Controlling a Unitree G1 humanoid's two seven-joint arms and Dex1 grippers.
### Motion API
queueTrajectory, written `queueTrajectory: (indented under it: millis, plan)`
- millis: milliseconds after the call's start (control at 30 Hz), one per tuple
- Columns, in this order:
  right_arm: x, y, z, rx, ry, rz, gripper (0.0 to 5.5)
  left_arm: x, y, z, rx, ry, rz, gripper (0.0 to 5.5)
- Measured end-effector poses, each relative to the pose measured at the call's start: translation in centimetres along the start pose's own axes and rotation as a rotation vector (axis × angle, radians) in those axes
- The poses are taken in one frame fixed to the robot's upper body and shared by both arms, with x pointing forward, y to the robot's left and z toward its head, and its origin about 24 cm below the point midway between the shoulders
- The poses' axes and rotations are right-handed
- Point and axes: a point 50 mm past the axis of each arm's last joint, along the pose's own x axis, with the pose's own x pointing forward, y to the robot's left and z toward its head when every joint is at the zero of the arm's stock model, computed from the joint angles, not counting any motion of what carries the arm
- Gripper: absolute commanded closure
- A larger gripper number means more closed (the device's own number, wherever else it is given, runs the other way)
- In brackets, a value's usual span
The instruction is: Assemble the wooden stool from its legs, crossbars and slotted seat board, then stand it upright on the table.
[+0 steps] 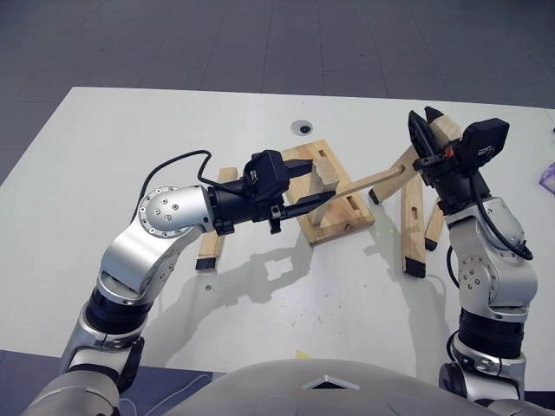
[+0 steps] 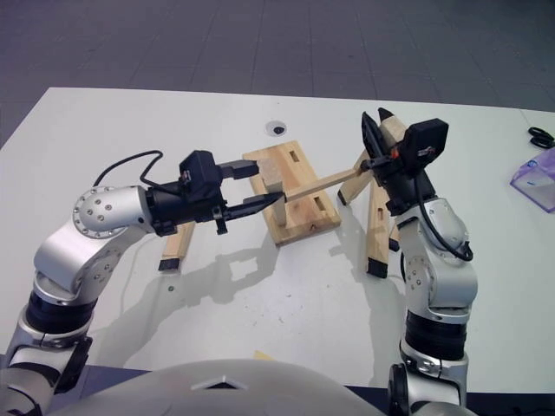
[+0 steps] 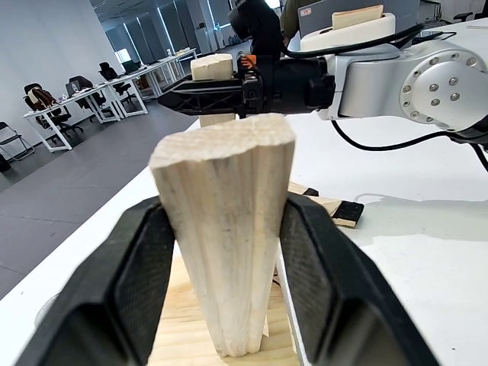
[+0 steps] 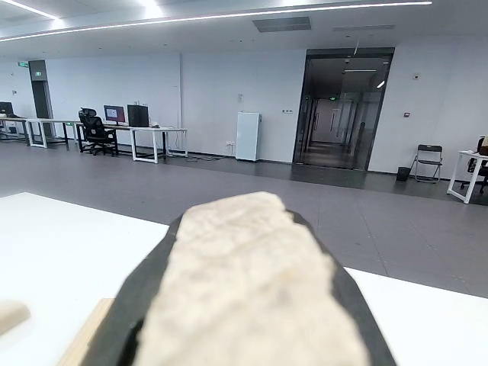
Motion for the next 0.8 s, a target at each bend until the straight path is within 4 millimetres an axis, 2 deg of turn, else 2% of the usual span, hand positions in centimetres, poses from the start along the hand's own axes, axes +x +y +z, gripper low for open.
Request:
queueTrajectory:
  millis: [400, 800]
  plan:
    - [-0.5, 0.8, 0.4, -0.036, -0.001, 0.045, 4.42, 0.4, -0.5, -0.3, 0.002, -0.005, 0.029, 3.47]
    - [-0.2, 0.5, 1.1, 0.046, 0.006, 0.045, 4.42, 0.6, -0.7, -0.4, 0.024, -0.01, 0.034, 3.47]
